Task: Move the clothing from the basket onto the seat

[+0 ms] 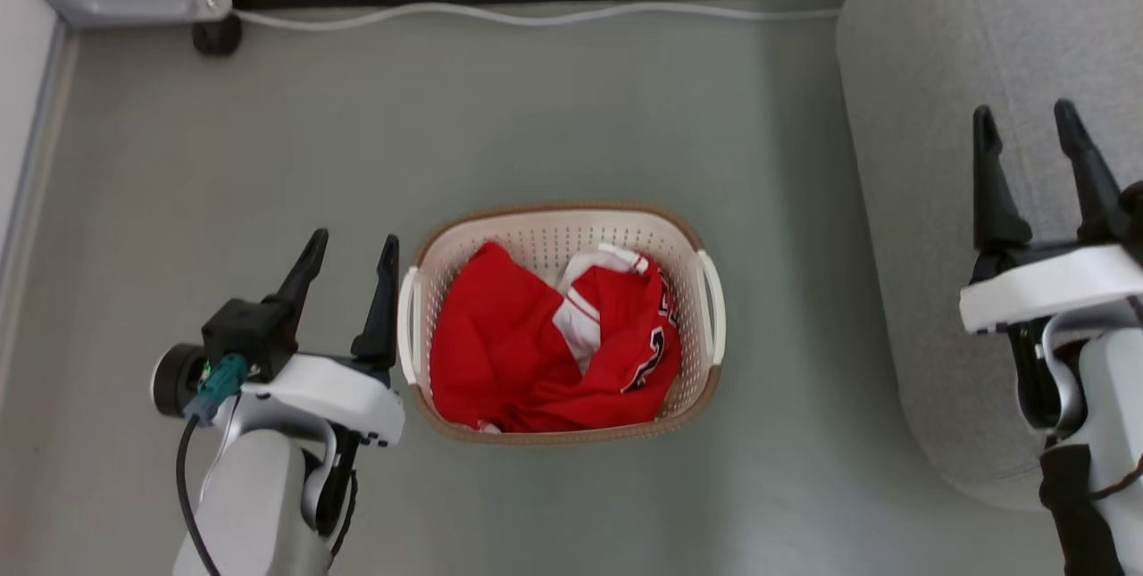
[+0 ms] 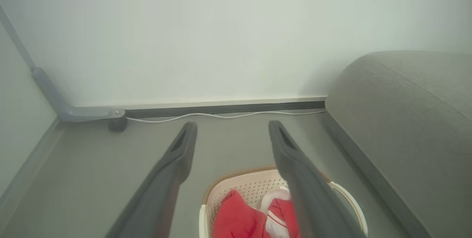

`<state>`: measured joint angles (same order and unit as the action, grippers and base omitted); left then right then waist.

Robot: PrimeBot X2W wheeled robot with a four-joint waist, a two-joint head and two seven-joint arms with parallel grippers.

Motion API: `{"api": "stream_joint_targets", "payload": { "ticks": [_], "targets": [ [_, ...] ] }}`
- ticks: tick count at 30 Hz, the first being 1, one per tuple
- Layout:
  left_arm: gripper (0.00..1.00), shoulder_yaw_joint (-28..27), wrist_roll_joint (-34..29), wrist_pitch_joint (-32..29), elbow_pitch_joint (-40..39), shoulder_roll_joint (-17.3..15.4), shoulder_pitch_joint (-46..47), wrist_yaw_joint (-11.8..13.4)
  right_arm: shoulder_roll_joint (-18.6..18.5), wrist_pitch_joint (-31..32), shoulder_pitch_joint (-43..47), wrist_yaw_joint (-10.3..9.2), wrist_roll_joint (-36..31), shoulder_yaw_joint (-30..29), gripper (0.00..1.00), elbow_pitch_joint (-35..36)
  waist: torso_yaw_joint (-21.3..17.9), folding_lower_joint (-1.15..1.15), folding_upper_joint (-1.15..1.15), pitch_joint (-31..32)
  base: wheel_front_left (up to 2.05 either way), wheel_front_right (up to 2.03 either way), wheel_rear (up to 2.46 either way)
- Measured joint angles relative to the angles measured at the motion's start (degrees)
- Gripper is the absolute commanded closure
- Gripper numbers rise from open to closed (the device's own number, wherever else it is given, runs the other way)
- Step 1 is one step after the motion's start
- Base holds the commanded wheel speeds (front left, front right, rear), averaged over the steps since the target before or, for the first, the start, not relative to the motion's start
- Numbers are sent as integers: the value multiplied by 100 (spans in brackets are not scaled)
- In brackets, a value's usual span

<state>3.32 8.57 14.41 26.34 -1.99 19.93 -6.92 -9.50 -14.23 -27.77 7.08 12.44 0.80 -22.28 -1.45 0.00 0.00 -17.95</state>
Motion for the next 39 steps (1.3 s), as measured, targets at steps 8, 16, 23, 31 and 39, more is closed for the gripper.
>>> {"api": "stream_joint_targets", "payload": {
  "ticks": [8,16,23,31,39],
  "targets": [
    [0,338,193,0,-27,15,584,80,-42,0,-580,0,2,-24,0,338,-29,0,0,-913,0,0,0],
    [0,726,466,15,178,21,1095,92,-46,-10,-1050,0,3,21,0,641,-88,0,0,-1773,0,0,0],
    [0,1159,647,24,627,22,1617,33,14,-18,-1432,0,20,196,0,870,-215,0,0,-2340,0,0,0],
    [0,2083,976,24,1735,-5,2366,-18,186,-19,-1745,1,127,485,0,1100,-551,0,0,-2813,0,0,0],
    [0,3200,1941,24,2579,-118,3140,-35,392,-42,-2041,1,190,805,0,1274,-944,0,0,-3270,0,0,0]
  ]
}}
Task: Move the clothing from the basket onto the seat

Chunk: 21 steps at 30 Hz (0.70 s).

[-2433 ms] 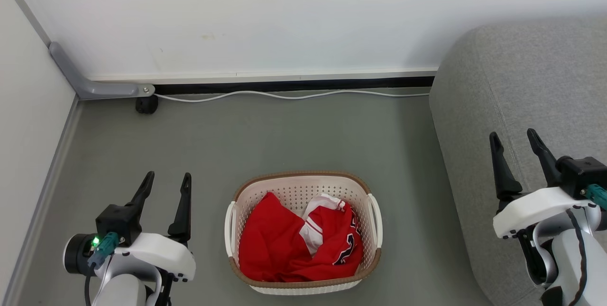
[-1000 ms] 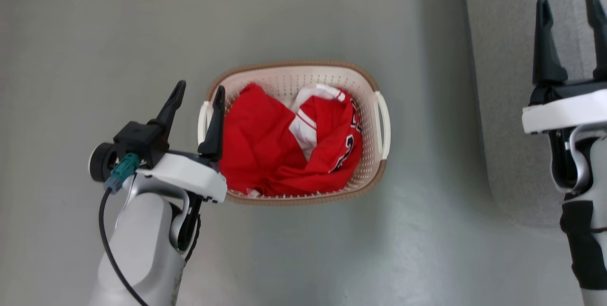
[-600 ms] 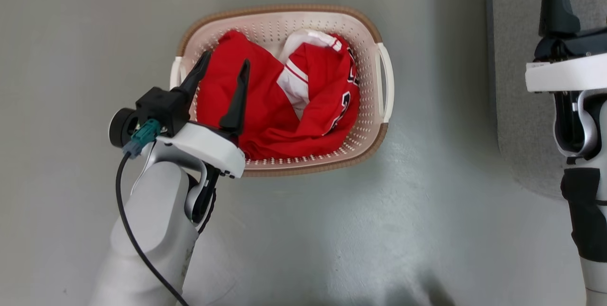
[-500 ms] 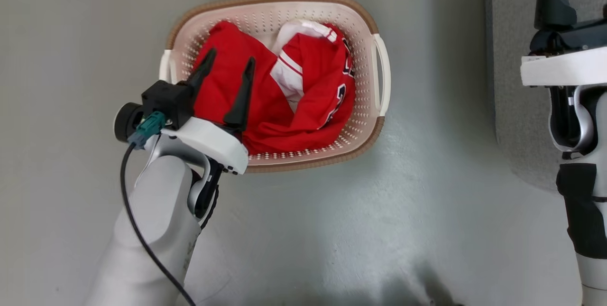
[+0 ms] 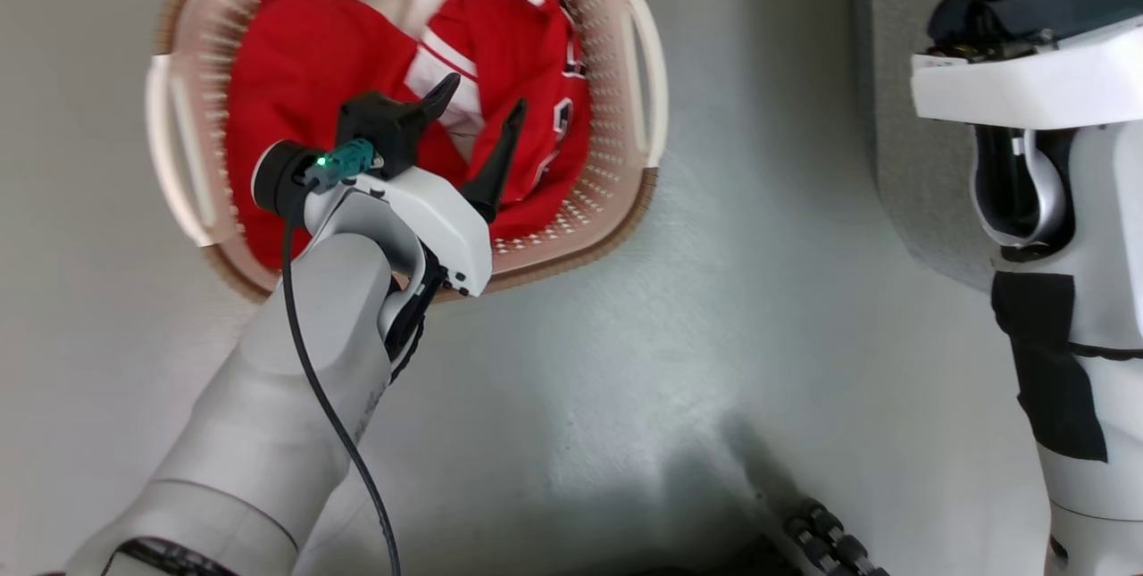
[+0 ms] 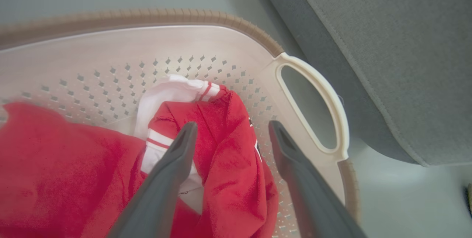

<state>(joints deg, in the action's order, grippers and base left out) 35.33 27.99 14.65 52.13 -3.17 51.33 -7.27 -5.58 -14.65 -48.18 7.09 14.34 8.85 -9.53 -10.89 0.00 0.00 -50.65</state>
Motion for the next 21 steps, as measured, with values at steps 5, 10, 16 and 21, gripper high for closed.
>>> {"api": "stream_joint_targets", "payload": {
  "ticks": [5,10,16,21],
  "targets": [
    [0,731,811,-164,223,-151,324,0,100,0,-94,0,76,146,0,80,-265,0,0,-196,0,0,0],
    [0,1381,1595,-498,172,-303,503,0,166,0,-96,0,158,231,0,104,-441,0,0,-322,0,0,0],
    [0,1961,2109,-713,237,-580,771,0,207,0,-121,0,269,270,0,137,-608,0,0,-434,0,0,0],
    [0,2356,2388,-916,334,-673,937,0,215,0,-126,0,399,315,0,183,-750,0,0,-544,0,0,0]
  ]
}}
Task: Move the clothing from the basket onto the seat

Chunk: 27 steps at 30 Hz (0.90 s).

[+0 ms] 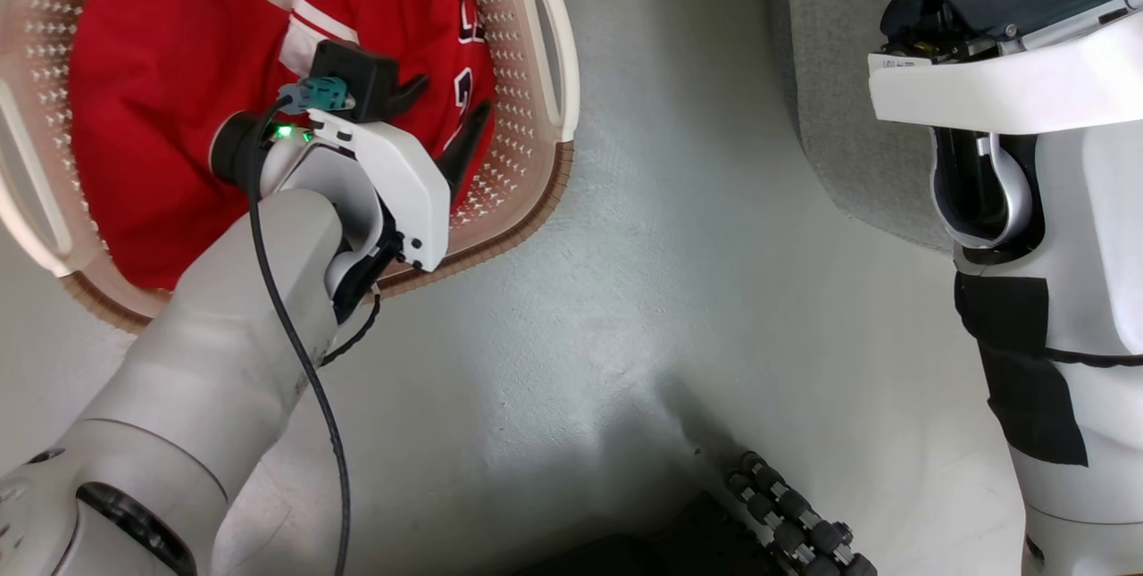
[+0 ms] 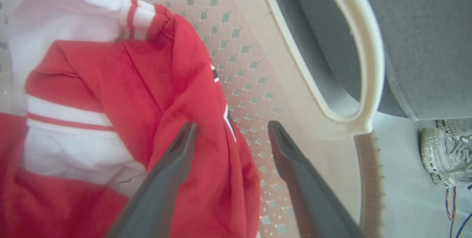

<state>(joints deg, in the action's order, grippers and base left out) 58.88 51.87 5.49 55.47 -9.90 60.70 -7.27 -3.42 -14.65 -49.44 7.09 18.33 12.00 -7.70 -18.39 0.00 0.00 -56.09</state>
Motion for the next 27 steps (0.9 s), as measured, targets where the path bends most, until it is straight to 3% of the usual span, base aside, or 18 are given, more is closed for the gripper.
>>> {"api": "stream_joint_targets", "payload": {
  "ticks": [13,14,15,27],
  "targets": [
    [0,511,115,-141,1101,-30,447,0,16,-1,-55,0,269,135,0,172,-263,0,0,-149,0,0,0],
    [54,522,115,-135,1155,2,451,0,18,-1,-55,0,279,133,0,172,-262,0,0,-146,0,0,0],
    [100,534,115,-102,1184,24,450,0,18,-1,-55,0,279,131,0,172,-258,0,0,-139,0,0,0],
    [100,538,364,489,1324,254,372,0,18,-1,32,0,218,-54,0,-13,-5,0,0,282,0,0,0]
  ]
}}
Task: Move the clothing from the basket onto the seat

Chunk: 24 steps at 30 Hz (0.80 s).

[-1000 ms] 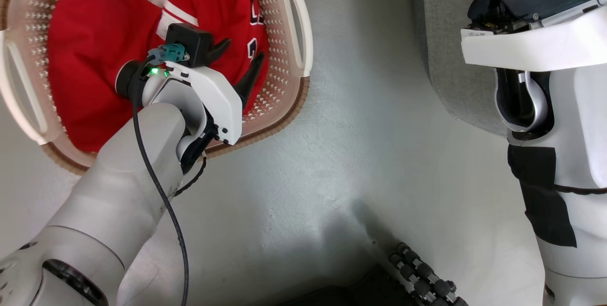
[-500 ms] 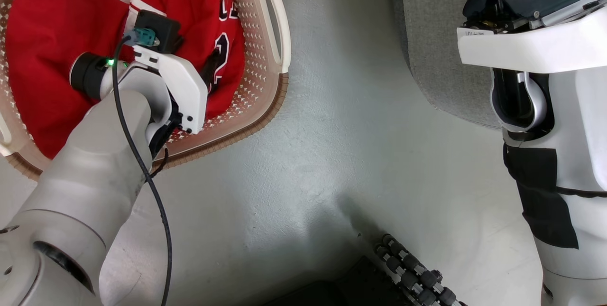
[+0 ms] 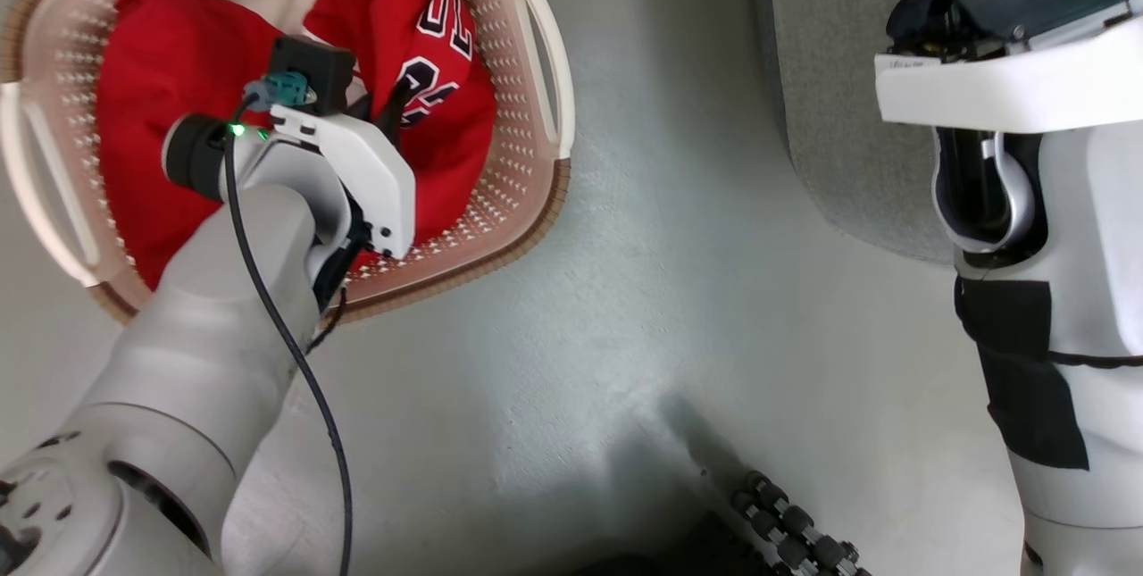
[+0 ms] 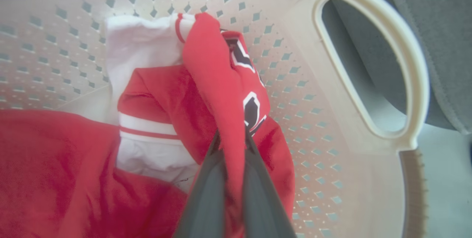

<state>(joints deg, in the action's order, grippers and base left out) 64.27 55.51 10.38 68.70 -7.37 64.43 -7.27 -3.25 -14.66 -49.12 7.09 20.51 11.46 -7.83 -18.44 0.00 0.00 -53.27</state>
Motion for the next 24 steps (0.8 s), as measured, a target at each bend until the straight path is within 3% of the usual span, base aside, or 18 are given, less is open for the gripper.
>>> {"api": "stream_joint_targets", "payload": {
  "ticks": [15,24],
  "targets": [
    [100,-11,158,386,-360,299,-588,0,-46,0,685,1,-599,-269,0,-589,564,0,0,1118,0,0,0],
    [100,-673,-307,387,-1091,333,-1153,0,-148,0,1354,15,-692,-445,0,-892,925,0,0,2006,0,0,0]
  ]
}}
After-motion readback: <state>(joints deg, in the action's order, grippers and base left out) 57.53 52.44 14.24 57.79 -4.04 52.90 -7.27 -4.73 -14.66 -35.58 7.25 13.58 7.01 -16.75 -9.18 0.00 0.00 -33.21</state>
